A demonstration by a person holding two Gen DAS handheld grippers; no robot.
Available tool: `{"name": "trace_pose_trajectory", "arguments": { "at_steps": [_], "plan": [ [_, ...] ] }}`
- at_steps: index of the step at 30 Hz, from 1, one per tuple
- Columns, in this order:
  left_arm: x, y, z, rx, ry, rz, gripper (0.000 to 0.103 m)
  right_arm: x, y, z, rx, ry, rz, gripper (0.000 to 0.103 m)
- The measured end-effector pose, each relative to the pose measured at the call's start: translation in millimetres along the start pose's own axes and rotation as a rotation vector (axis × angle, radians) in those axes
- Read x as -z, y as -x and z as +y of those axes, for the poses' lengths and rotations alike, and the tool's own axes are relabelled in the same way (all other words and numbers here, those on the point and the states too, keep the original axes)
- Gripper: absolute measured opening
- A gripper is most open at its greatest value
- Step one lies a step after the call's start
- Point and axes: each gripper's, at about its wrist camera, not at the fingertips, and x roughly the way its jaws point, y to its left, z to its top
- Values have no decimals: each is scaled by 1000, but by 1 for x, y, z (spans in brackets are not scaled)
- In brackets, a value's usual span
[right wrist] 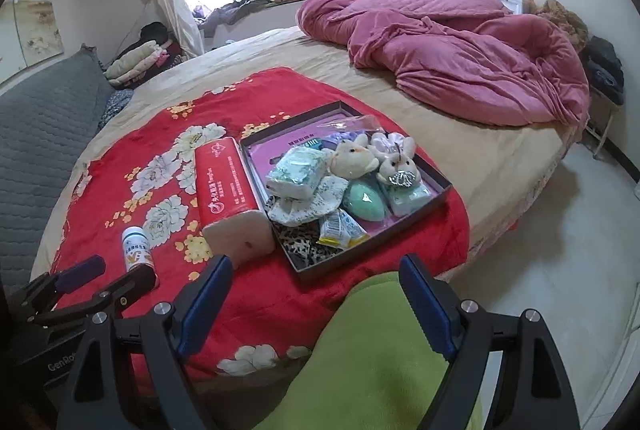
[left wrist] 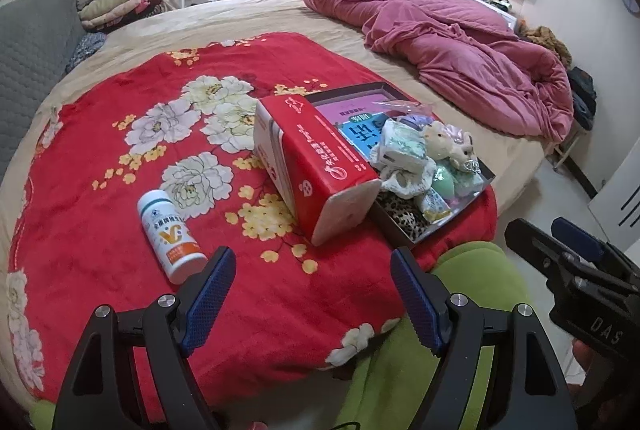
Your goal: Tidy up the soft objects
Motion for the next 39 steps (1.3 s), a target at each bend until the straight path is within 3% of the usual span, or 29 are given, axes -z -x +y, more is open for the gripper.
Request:
{"name": "trace_pose_trajectory", "arguments": {
  "at_steps": [20,39],
  "plan": [
    [12,-15,-18,3,-18,55,81,22,-4,-11,52,-9,8,84],
    [15,-20,-18,-28,-26,75,81,27,-6,-8,37,-1,21,84]
  ]
}}
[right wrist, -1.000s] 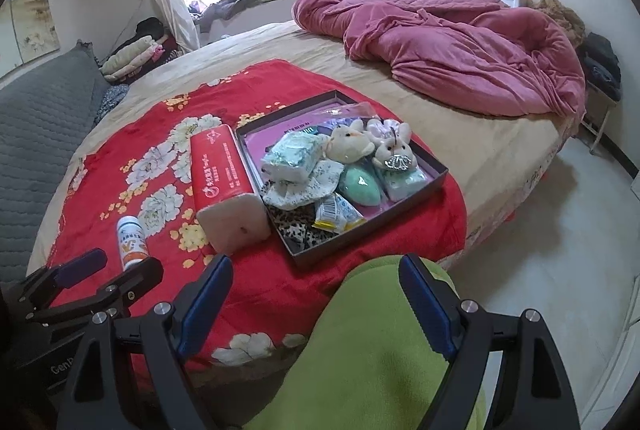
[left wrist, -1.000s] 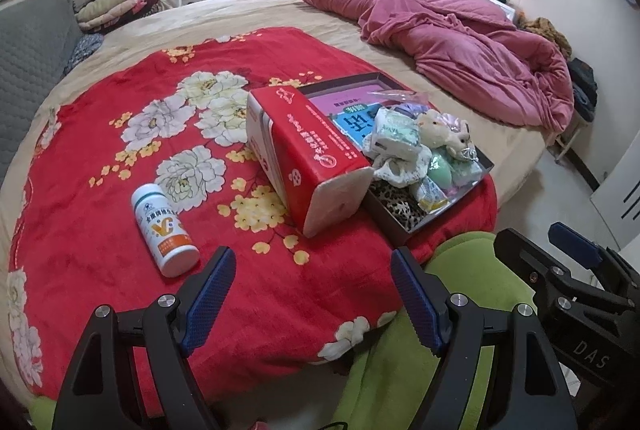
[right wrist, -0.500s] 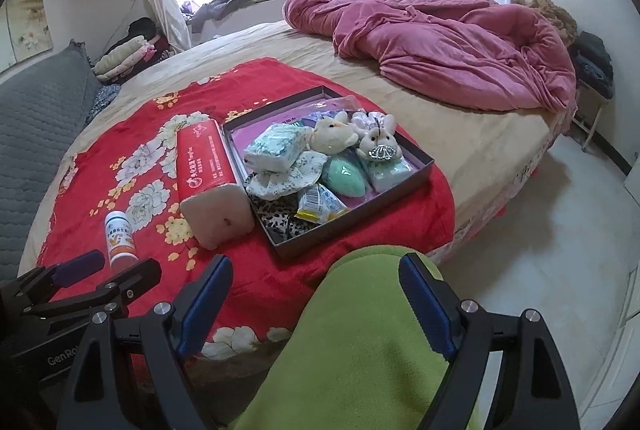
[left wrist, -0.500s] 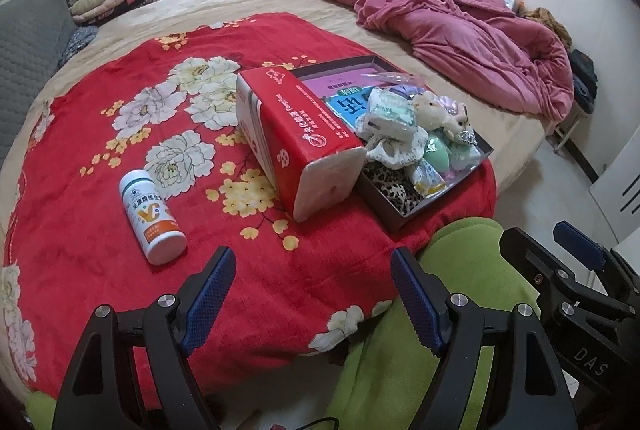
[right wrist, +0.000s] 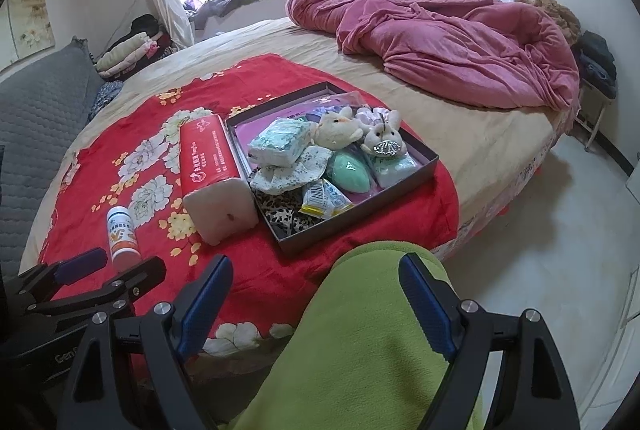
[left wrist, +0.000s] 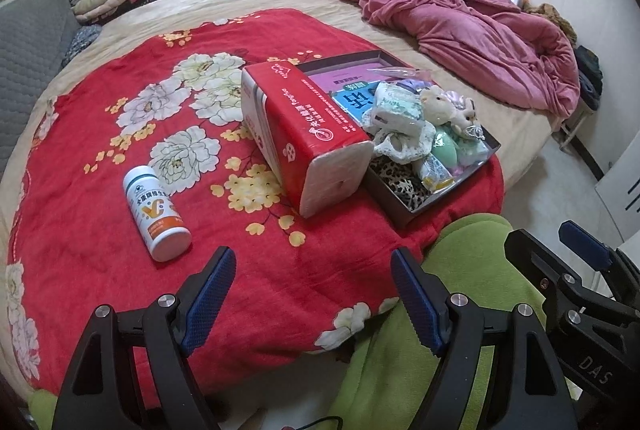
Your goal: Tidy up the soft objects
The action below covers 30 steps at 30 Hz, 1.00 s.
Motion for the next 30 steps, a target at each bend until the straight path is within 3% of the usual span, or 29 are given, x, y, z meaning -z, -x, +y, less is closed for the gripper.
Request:
{"name": "trace_pose_trajectory", "arguments": {
  "at_steps": [30],
  "plan": [
    [-2,-8,8,-27,15,14,81,-1,3,4,-6,16,-3,85]
  ]
}}
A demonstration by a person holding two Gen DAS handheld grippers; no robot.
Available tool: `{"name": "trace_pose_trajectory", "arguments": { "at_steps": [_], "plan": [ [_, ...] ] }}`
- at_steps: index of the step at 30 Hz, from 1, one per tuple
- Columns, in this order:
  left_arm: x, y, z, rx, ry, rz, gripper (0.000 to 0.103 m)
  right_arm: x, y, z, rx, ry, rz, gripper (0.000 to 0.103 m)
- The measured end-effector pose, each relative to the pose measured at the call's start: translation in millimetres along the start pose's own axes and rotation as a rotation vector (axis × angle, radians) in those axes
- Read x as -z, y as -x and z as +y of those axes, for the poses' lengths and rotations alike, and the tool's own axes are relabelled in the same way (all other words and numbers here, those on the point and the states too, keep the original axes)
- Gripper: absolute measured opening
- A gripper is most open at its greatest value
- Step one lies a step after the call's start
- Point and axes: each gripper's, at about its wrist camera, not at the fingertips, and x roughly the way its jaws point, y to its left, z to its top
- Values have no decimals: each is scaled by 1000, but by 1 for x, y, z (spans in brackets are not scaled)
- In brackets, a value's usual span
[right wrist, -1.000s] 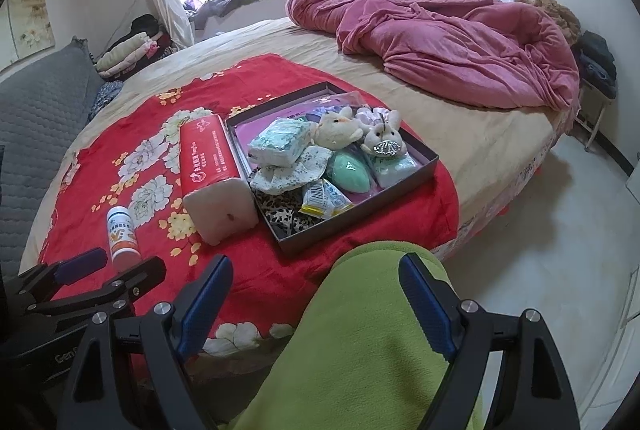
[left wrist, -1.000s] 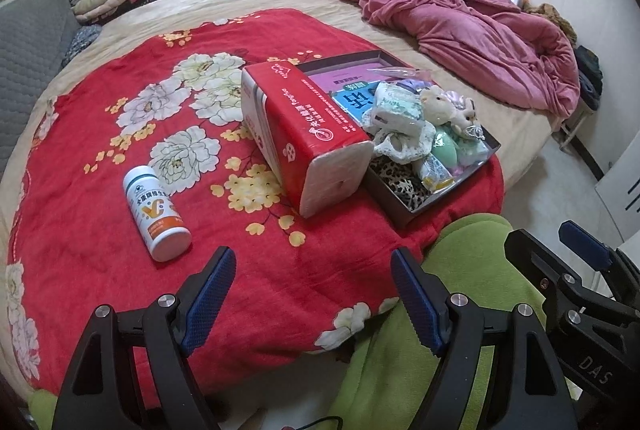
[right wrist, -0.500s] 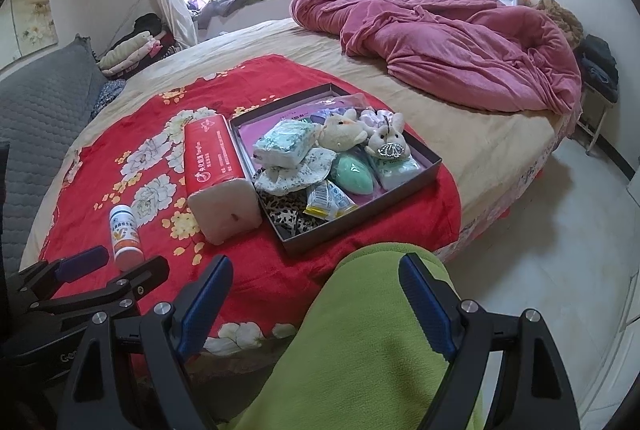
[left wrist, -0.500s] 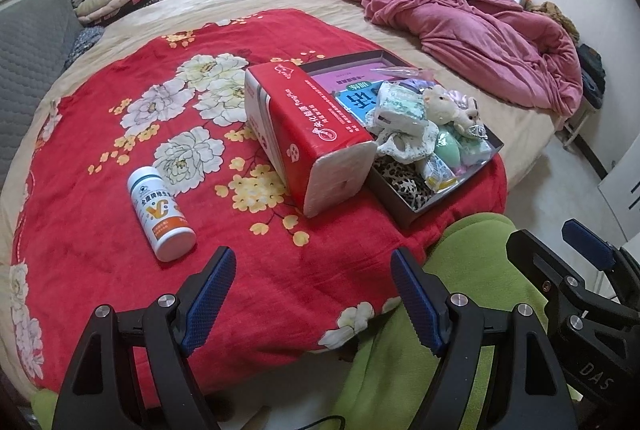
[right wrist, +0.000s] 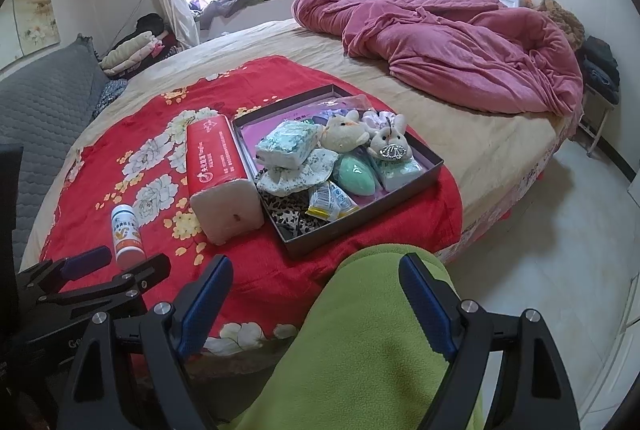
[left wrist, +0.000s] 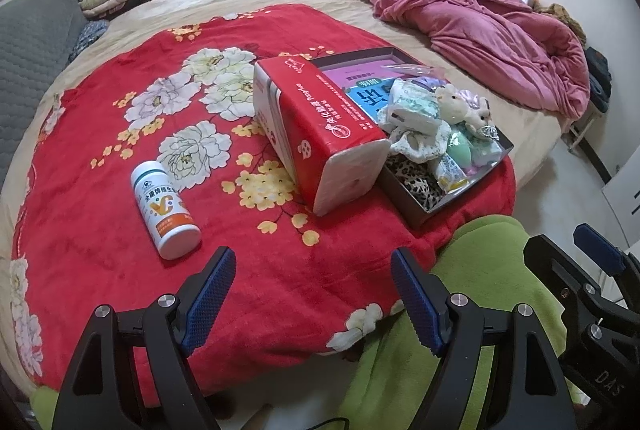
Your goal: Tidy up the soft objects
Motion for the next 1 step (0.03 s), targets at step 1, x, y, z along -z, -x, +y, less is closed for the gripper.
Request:
{"name": "trace_pose_trajectory", "arguments": {
  "at_steps": [1],
  "plan": [
    [0,-1,2,1,5,2,81,-1,0,1,1,2,-1,85]
  ]
}}
